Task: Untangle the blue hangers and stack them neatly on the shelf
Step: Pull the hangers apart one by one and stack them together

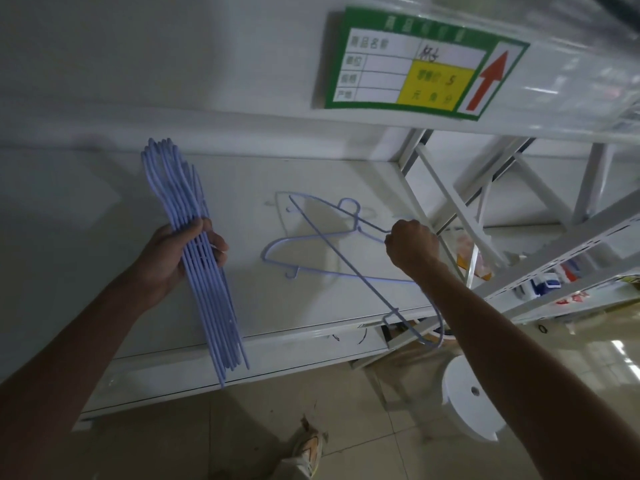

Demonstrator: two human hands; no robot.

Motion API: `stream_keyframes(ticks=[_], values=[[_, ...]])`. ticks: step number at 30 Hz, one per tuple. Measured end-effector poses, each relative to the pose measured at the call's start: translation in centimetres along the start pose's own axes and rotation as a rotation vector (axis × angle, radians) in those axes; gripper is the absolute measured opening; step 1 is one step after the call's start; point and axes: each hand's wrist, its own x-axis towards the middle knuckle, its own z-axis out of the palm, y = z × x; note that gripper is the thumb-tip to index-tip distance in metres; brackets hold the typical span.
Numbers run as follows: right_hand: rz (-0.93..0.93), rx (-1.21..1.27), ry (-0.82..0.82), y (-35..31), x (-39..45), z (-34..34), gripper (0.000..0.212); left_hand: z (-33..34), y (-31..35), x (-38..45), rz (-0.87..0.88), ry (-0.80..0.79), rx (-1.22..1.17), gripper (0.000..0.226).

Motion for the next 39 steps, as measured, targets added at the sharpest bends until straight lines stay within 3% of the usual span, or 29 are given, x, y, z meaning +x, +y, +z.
stream_keyframes(ticks=[5, 10, 16, 22, 30, 34, 36, 39], values=[[-0.272, -0.269, 0.056, 1.2, 0.6, -1.0, 0.026, -0.5, 0.0, -0.3, -0.005, 0.041, 0.006, 0.029], [-0.462, -0.242, 0.092, 0.8, 3.2, 0.9, 0.024, 0.3, 0.2, 0.1, 0.035, 0.024, 0.109, 0.026], [-0.472, -0.173, 0.035, -1.4, 6.3, 5.2, 0.022, -0.7, -1.1, 0.6, 0.082, 0.054, 0.074, 0.025], [-0.37, -0.044, -0.022, -2.3, 7.7, 6.4, 0.027, -4.0, -1.2, -0.4, 0.048, 0.116, 0.036, 0.037], [-0.336, -0.172, -0.199, -1.1, 7.6, 5.8, 0.026, -2.7, -1.1, -0.2, 0.048, 0.079, 0.069, 0.04], [-0.236, 0.027, -0.377, -1.6, 7.5, 4.2, 0.027, -0.1, -1.0, 0.9, 0.064, 0.052, 0.076, 0.026], [-0.154, 0.302, -0.574, -2.0, 7.6, 2.9, 0.023, 0.7, -1.1, 1.0, 0.066, 0.054, 0.084, 0.026], [-0.013, 0.82, -0.771, -2.1, 7.0, 1.3, 0.043, 1.5, -1.1, 1.0, 0.048, 0.06, 0.115, 0.027]])
